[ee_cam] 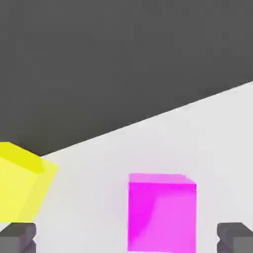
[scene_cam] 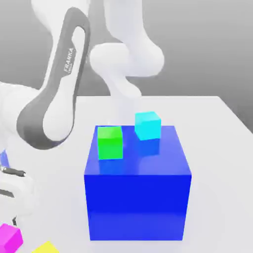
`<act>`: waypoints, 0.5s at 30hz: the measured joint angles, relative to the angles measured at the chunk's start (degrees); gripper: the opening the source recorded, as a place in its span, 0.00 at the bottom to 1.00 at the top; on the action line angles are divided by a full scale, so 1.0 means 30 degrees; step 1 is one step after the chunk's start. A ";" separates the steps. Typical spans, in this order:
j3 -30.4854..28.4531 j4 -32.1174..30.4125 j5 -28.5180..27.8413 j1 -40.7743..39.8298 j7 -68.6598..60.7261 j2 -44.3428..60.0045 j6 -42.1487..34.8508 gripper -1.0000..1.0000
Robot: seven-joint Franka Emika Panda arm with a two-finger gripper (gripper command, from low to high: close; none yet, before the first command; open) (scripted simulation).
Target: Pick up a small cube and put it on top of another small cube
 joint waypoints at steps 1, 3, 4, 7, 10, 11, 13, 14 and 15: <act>0.0291 0.0163 0.0307 -0.0261 -0.0234 0.0697 0.0480 0.50; 0.0910 0.0466 0.0873 -0.0778 -0.0649 0.1938 0.1379 0.00; 0.0910 0.0466 0.0873 -0.0778 -0.0649 0.1938 0.1379 0.00; 0.0913 0.0466 0.0883 -0.0779 -0.0658 0.1937 0.1363 0.00; 0.0935 0.0477 0.0904 -0.0804 -0.0681 0.1990 0.1401 0.00; 0.0700 0.0359 0.0662 -0.0623 -0.0506 0.1527 0.1057 0.00; 0.0116 0.0044 0.0015 -0.0182 -0.0043 0.0292 0.0148 0.00; -0.0110 -0.0135 -0.0306 0.0014 0.0189 -0.0376 -0.0338 0.00; -0.0104 -0.0343 -0.0421 0.0193 0.0277 -0.1017 -0.0794 0.00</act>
